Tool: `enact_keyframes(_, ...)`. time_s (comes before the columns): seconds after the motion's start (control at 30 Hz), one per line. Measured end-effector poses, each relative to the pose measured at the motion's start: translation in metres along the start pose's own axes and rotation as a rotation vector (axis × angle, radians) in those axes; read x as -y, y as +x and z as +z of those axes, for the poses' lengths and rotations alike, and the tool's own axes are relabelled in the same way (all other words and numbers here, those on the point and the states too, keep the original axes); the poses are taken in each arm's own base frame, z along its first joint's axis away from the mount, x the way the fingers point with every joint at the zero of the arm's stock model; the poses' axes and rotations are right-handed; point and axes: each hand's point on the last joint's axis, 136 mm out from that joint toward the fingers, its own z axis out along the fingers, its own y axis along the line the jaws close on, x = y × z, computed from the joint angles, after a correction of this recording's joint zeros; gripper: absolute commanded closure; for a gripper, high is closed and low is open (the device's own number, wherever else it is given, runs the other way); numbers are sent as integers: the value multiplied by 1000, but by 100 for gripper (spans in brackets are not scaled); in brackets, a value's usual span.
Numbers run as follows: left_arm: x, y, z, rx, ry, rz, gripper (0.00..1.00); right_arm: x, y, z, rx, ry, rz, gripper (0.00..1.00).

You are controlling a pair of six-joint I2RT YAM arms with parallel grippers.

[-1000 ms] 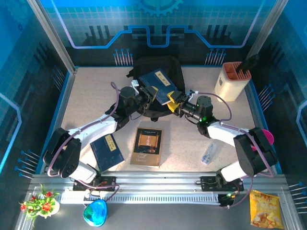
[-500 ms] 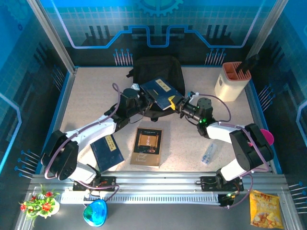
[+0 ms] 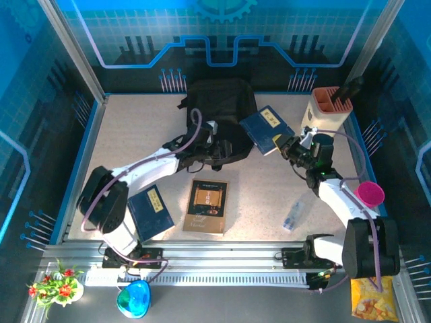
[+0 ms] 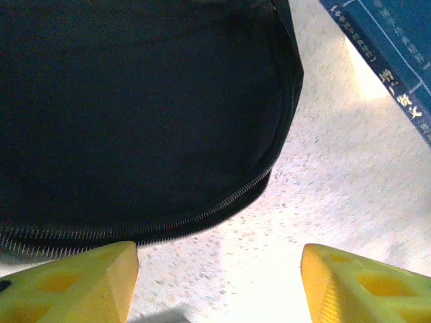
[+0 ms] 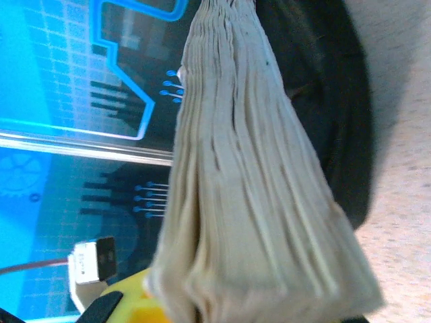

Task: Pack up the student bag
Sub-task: Pass the book, then open the student bag at the top-center of the table.

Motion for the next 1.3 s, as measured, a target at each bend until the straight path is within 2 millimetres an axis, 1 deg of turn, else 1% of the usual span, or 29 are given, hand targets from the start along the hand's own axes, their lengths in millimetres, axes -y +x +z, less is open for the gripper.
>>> enact_keyframes(0.1,11,-6,12,-40,26,188,35,9,-4,-6,-1,54,-36,95)
enact_keyframes(0.23,23,-8,25,-94,83,429,37,14,-8,-14,-2,106,-91,95)
enact_keyframes(0.33,27,-6,35,-143,127,562,39,15,-14,-21,10,137,-118,95)
enact_keyframes(0.43,23,-4,48,-186,145,650,43,16,-21,-25,18,162,-135,94)
enact_keyframes(0.6,7,-6,68,-253,145,729,52,20,-25,-29,25,191,-139,94)
enact_keyframes(0.7,-1,-5,73,-292,158,770,52,25,-25,-30,27,212,-128,93)
enact_keyframes(0.8,-5,-2,73,-330,177,807,52,30,-28,-31,32,227,-117,93)
enact_keyframes(0.93,0,2,72,-362,224,836,49,35,-29,-31,35,242,-107,93)
enact_keyframes(1.13,5,9,74,-385,280,837,48,36,-30,-30,36,247,-105,93)
enact_keyframes(1.23,4,13,77,-399,291,829,55,37,-30,-30,35,248,-104,93)
enact_keyframes(1.3,3,15,80,-406,293,826,64,37,-30,-30,35,248,-105,93)
